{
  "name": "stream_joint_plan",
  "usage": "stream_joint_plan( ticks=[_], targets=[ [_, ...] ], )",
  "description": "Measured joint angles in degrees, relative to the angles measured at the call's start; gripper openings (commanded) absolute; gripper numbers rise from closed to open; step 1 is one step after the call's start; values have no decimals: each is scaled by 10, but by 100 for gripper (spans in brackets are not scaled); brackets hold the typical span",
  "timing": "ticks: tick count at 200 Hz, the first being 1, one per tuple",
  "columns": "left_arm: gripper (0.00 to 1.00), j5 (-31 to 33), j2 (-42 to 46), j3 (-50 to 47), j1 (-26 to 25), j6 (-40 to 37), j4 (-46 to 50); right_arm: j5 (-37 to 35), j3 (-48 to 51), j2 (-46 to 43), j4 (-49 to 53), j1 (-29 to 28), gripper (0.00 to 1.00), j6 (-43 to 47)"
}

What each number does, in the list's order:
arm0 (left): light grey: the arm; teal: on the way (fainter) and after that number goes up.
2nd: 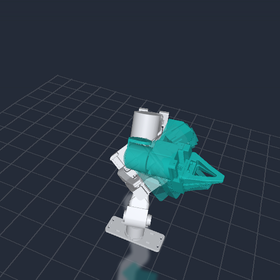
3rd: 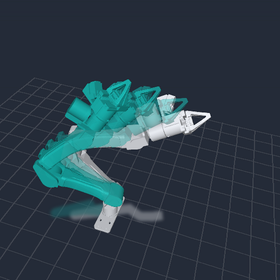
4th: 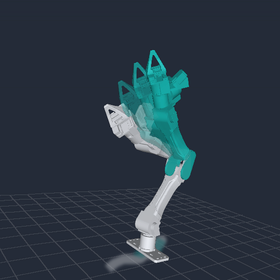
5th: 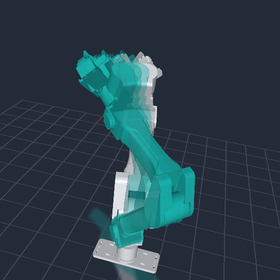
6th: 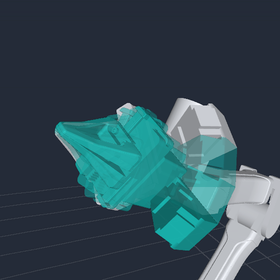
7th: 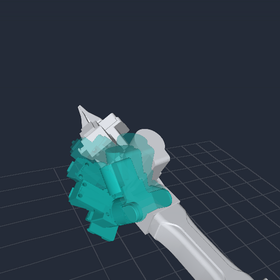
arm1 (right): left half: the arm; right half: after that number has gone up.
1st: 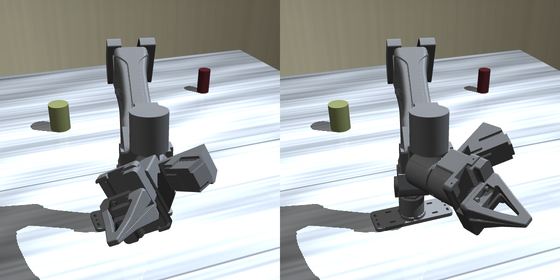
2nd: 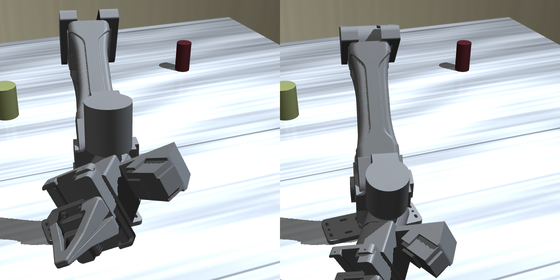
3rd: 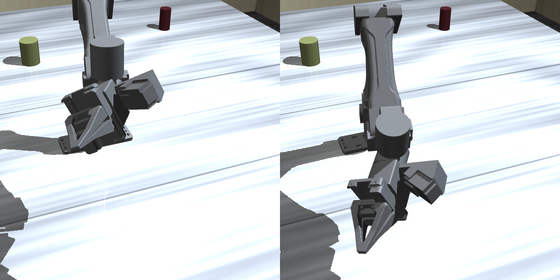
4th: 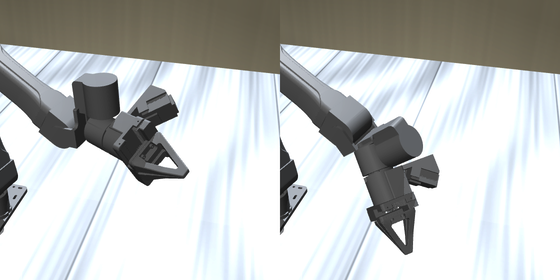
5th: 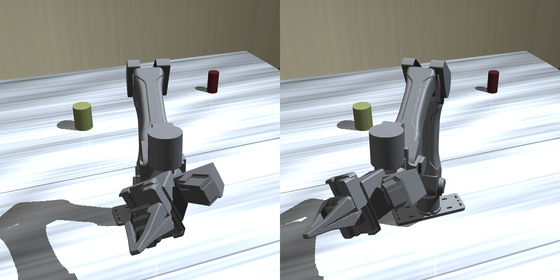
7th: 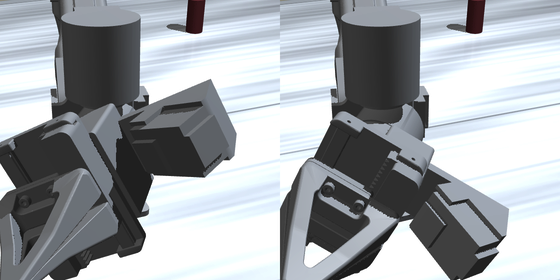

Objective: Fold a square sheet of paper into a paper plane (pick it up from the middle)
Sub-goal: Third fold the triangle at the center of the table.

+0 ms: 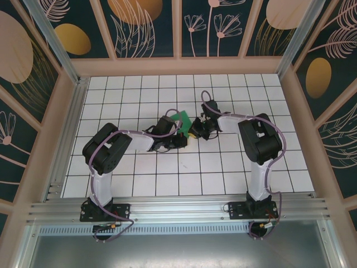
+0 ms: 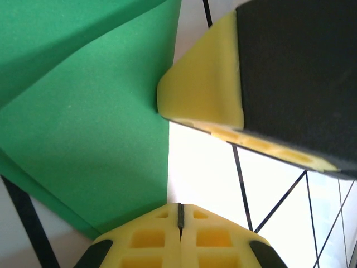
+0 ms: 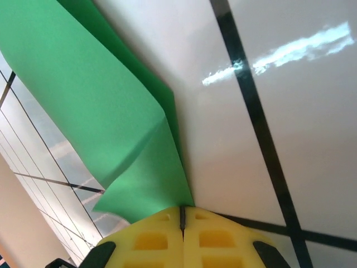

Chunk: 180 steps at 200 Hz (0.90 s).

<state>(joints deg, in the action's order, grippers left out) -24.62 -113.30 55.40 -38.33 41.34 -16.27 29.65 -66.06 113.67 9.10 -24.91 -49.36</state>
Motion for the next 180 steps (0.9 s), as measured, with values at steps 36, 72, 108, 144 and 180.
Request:
stream_joint_plan(
  ticks=[36, 72, 108, 144, 180],
  targets=[
    [0, 0, 0, 0, 0, -1, 0, -5, -24, 16, 2, 18, 0, 11],
    [0, 0, 0, 0, 0, -2, 0, -10, -50, 32, 12, 30, 0, 22],
    [0, 2, 1, 8, 0, -8, 17, -37, -77, 40, 17, 40, 2, 43],
    [2, 23, 17, 21, 0, -19, 76, -88, -96, 14, 17, 69, 23, 81],
    [29, 52, 57, 20, 1, -31, 148, -111, -52, -85, 12, 70, 44, 118]
  ],
)
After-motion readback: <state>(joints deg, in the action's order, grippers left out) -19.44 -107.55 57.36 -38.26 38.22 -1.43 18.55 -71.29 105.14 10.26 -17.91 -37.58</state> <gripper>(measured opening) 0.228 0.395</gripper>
